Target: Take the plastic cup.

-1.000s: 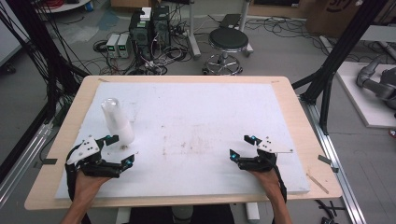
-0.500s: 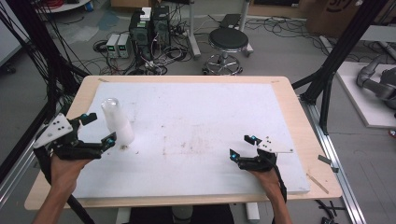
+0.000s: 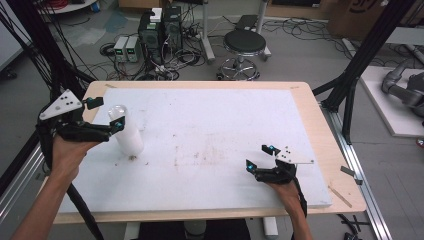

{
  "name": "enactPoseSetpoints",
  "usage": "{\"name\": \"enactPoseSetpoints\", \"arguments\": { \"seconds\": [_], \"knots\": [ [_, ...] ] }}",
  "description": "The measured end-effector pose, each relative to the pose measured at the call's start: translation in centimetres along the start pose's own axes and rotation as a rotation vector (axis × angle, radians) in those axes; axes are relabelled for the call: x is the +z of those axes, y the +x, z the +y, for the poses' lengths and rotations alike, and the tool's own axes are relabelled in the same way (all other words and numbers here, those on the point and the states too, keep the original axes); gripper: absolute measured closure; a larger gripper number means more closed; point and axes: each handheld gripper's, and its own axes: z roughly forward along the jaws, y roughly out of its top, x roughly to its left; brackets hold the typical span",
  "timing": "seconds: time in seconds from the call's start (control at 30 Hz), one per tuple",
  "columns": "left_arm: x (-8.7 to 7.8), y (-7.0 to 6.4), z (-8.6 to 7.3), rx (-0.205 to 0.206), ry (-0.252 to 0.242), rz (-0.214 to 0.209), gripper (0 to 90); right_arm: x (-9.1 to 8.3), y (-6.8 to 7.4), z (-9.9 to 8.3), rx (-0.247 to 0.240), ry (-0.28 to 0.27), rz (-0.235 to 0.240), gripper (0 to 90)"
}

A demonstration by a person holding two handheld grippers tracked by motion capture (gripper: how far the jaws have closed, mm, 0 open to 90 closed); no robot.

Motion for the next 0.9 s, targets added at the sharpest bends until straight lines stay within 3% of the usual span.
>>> {"name": "enactPoseSetpoints", "arguments": {
  "seconds": [0.2,0.47,0.9],
  "knots": [
    [2.0,1.1,0.5,-0.015,0.092,0.015,1.8,0.0,0.0,0.0,-0.003,0.001,-0.003,14.7],
    [3.7,2.7,-0.1,-0.061,0.224,0.039,1.8,0.0,0.0,0.0,0.001,0.003,0.0,14.7],
    [4.9,2.8,-1.0,-0.061,0.373,0.051,1.8,0.0,0.0,0.0,-0.003,0.003,0.002,14.7]
  ]
}}
